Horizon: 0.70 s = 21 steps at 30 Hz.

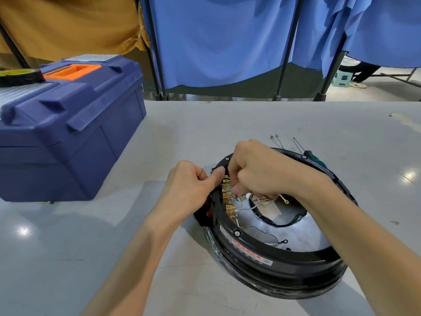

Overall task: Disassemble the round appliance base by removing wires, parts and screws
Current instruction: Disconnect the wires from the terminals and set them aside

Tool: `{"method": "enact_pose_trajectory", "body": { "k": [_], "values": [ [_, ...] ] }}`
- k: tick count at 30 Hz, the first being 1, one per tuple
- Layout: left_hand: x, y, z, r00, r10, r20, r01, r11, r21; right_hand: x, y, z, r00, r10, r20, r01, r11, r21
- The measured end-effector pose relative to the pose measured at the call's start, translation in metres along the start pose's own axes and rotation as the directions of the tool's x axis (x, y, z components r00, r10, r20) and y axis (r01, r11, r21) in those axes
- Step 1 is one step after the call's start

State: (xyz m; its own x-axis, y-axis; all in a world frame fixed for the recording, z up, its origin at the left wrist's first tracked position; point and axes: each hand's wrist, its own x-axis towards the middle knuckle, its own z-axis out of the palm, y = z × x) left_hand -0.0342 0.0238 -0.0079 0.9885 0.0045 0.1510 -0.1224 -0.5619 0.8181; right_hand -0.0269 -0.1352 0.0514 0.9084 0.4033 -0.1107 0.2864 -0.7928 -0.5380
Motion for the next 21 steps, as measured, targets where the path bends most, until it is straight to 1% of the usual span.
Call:
{"method": "enact_pose_trajectory", "body": {
  "k": [3, 9, 11, 14, 15, 18, 21],
  "values": [
    [-0.001, 0.001, 0.0, 1.0, 0.007, 0.001, -0.007, 1.0, 0.002, -0.005, 0.006, -0.002, 1.0, 0.007, 0.024, -0.009, 0.997, 0.071],
    [0.0, 0.002, 0.001, 1.0, -0.003, -0.006, 0.003, 1.0, -0.008, -0.011, 0.009, -0.007, 0.998, -0.057, 0.03, 0.053, 0.991, 0.126],
    [0.0, 0.001, 0.001, 1.0, -0.007, -0.012, 0.007, 1.0, -0.007, -0.013, 0.011, -0.009, 0.997, -0.07, -0.017, 0.072, 0.983, 0.171],
    [0.0, -0.001, 0.002, 1.0, -0.002, -0.017, 0.002, 1.0, -0.011, -0.017, 0.016, -0.016, 0.985, -0.096, -0.145, 0.127, 0.966, 0.223],
    [0.0, -0.001, 0.002, 1.0, 0.003, -0.022, -0.003, 1.0, -0.012, -0.019, 0.017, -0.019, 0.983, -0.107, -0.147, 0.141, 0.96, 0.241],
    [0.0, -0.001, 0.004, 0.998, 0.014, -0.054, -0.013, 1.0, 0.007, -0.027, 0.016, -0.017, 0.99, -0.136, -0.027, 0.139, 0.962, 0.234],
    [0.0, 0.0, 0.005, 0.995, 0.011, -0.101, -0.008, 0.999, 0.037, -0.028, 0.009, -0.007, 0.987, -0.154, 0.036, 0.148, 0.978, 0.147]
  ]
}}
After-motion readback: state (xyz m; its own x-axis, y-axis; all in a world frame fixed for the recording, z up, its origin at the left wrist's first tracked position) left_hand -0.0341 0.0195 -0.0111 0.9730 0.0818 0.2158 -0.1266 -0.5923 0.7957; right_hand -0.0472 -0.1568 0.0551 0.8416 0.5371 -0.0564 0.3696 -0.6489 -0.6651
